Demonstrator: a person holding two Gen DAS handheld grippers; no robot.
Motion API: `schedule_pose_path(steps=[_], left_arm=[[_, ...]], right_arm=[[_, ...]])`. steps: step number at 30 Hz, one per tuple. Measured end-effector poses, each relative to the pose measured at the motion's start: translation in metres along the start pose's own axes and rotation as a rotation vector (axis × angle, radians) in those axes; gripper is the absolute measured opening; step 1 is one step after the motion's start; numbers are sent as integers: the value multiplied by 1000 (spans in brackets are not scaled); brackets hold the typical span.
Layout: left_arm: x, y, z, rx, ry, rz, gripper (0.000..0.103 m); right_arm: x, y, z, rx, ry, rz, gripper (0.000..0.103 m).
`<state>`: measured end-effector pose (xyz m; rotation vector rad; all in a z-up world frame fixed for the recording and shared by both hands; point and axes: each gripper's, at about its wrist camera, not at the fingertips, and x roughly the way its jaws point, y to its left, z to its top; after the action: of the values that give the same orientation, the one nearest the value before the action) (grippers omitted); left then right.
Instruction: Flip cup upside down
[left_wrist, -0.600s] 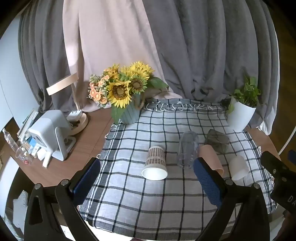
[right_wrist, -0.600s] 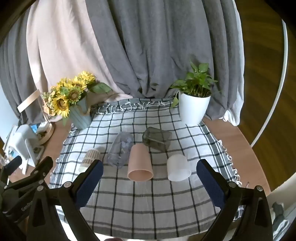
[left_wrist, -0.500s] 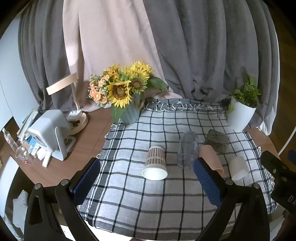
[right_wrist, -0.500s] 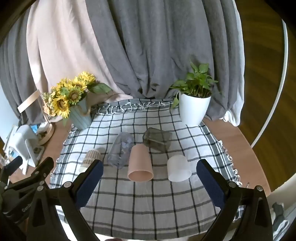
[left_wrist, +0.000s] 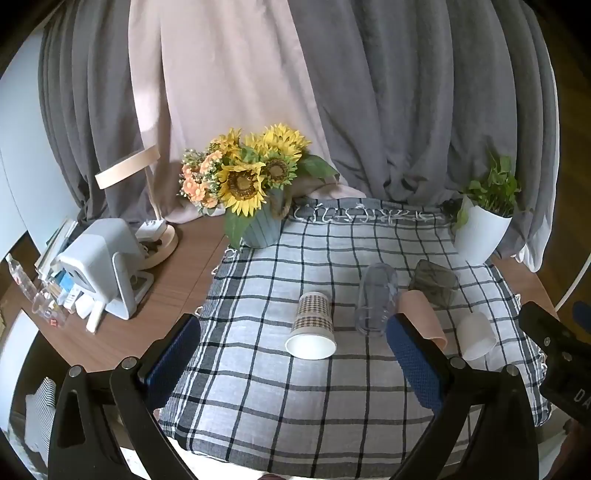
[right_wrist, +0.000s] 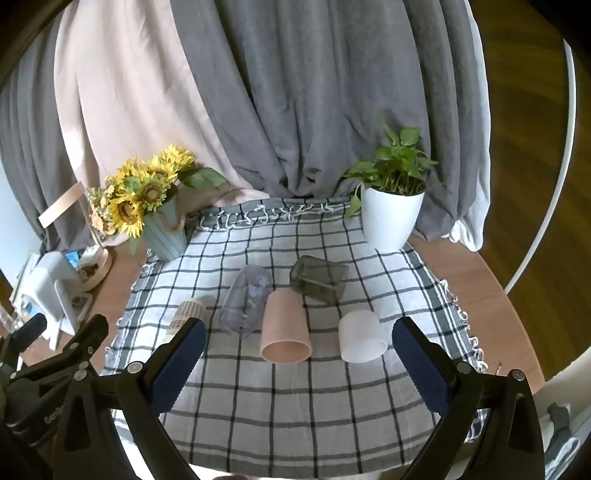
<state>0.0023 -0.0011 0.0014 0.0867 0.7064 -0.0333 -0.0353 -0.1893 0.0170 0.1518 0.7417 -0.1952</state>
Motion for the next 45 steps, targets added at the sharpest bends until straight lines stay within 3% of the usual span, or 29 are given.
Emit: schedule_pose_path(steps=[45], left_arm=[[-5,4,1,-12,2,-8,103]], right_arm=[[0,2,0,2,1,-1,101]])
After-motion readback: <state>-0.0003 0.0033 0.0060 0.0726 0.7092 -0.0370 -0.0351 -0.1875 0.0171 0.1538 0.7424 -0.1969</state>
